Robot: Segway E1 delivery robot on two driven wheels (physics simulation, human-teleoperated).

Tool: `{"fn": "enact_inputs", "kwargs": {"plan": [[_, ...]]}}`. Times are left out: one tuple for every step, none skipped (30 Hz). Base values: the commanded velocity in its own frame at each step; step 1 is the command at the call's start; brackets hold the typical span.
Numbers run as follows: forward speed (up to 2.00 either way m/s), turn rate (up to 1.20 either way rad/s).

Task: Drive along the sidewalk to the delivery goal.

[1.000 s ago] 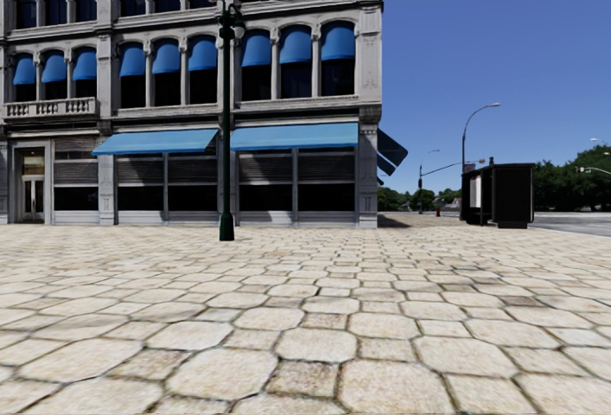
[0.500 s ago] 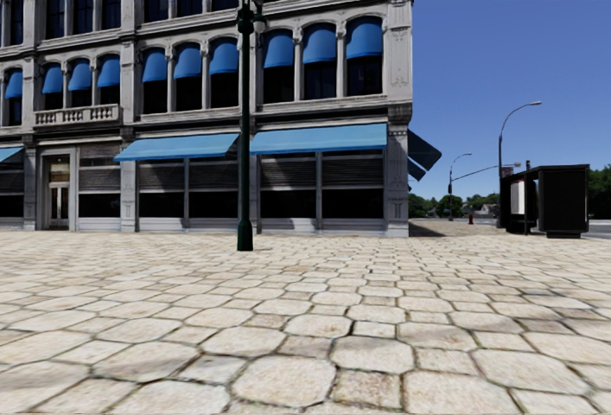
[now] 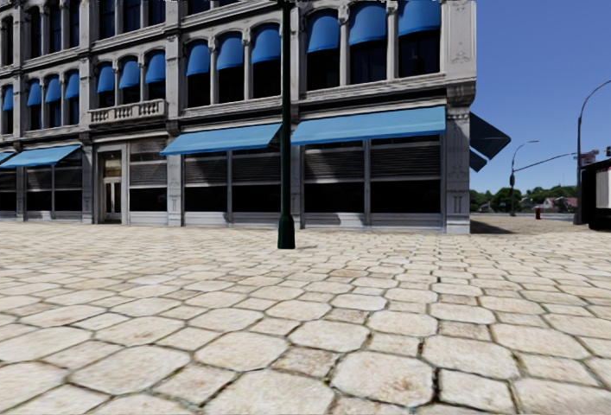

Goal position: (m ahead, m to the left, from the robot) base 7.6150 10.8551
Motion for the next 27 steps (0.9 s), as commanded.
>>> {"fn": "enact_inputs", "kwargs": {"plan": [[1.57,0.62],[1.57,0.62],[1.57,0.62],[1.57,0.62],[1.57,0.62],[1.57,0.62],[1.57,0.62],[1.57,0.62],[1.57,0.62],[1.57,0.62],[1.57,0.62],[1.57,0.62],[1.6,0.62],[1.65,0.62],[1.72,0.62],[1.72,0.62],[1.78,0.62],[1.88,0.62],[1.91,0.62],[1.91,0.62],[1.91,0.62],[1.91,0.62],[1.91,0.62],[1.91,0.62],[1.91,0.62],[1.91,0.62],[1.91,0.62]]}}
